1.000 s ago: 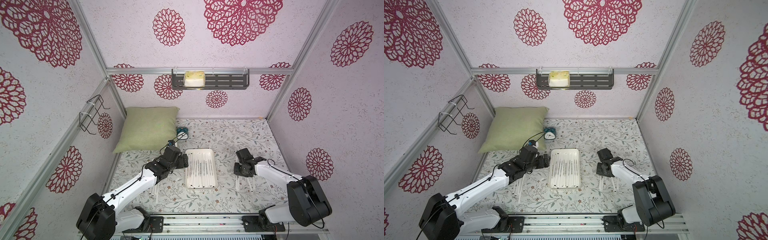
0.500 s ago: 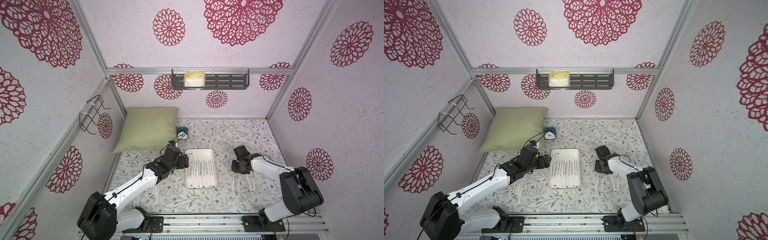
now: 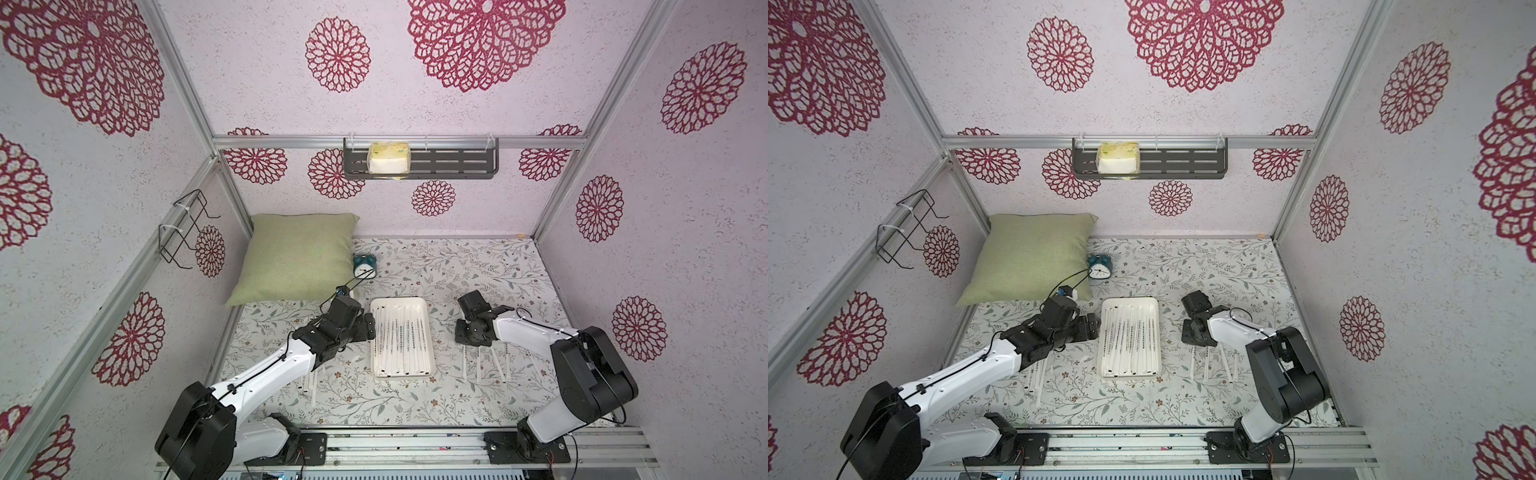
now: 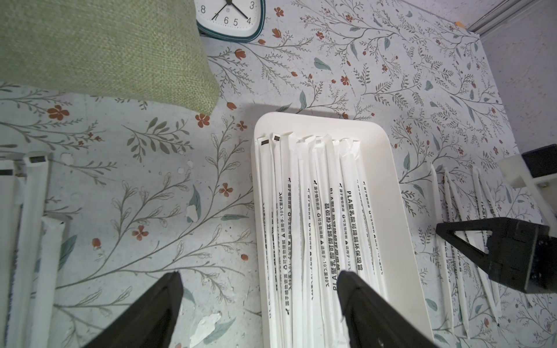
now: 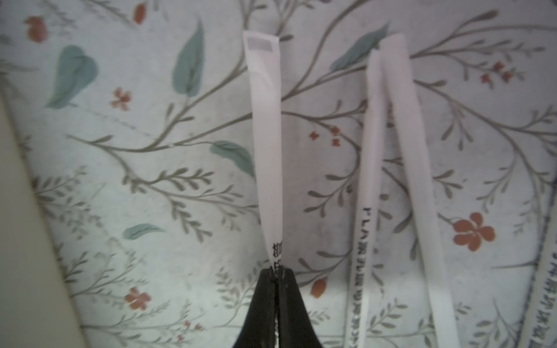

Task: Put the straws into the storage box
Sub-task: Pick up the straw from the center of the board, then place the straw in the storage box.

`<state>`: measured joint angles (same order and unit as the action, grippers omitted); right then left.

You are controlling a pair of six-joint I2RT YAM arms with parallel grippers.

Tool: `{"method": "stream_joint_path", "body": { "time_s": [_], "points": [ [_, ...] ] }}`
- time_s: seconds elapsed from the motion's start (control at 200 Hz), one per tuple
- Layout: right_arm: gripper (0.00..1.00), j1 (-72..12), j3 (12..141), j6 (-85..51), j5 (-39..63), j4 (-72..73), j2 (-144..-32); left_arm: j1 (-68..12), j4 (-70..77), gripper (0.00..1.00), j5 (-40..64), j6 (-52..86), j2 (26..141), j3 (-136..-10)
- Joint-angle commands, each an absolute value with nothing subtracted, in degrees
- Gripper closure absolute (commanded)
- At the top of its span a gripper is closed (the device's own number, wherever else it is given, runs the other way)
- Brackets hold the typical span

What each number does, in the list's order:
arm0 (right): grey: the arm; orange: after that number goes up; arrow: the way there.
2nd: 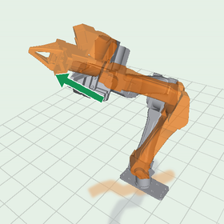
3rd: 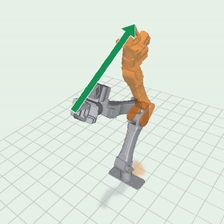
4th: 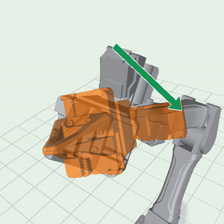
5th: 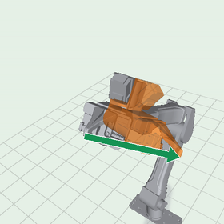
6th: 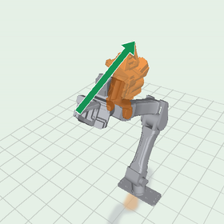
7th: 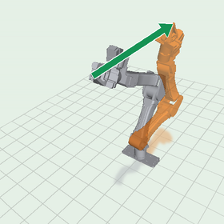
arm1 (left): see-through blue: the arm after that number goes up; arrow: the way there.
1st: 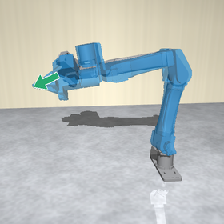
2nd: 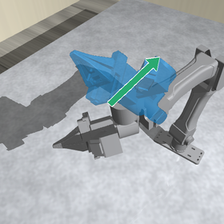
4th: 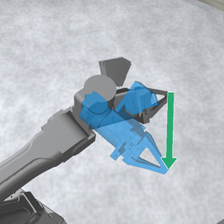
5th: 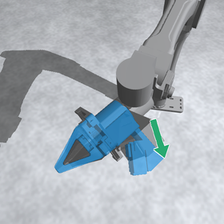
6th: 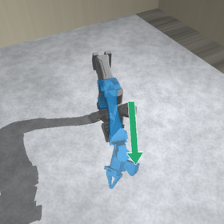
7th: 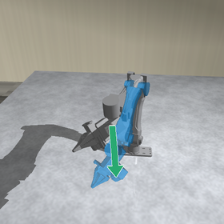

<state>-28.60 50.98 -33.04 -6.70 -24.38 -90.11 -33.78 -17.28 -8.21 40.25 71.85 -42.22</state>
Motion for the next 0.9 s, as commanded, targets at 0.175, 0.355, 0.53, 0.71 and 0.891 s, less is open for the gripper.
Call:
{"method": "stream_joint_path", "body": {
  "time_s": [0.175, 0.355, 0.53, 0.71, 0.891],
  "points": [
    [0.93, -45.3, 69.3, -41.9, -6.6, -26.9, -94.2, -31.7, -16.7, 0.17, -6.2, 43.4, 72.3, -39.5],
    [0.93, -50.0, 72.4, -47.8, -5.9, -20.4, -101.2, -32.0, -16.0, 0.19, -5.2, 43.9, 72.6, -39.1],
    [0.93, -51.4, 70.6, -52.7, -5.1, -15.3, -104.4, -32.0, -16.0, 0.19, -5.1, 43.7, 72.6, -38.9],
    [0.92, -51.5, 69.7, -53.5, -4.9, -13.8, -106.5, -32.0, -15.1, 0.19, -4.8, 43.6, 73.0, -38.4],
    [0.87, -51.5, 70.9, -52.9, -4.0, -14.0, -109.4, -32.0, -15.2, 0.19, -4.5, 43.2, 73.4, -38.6]
  ]
}}
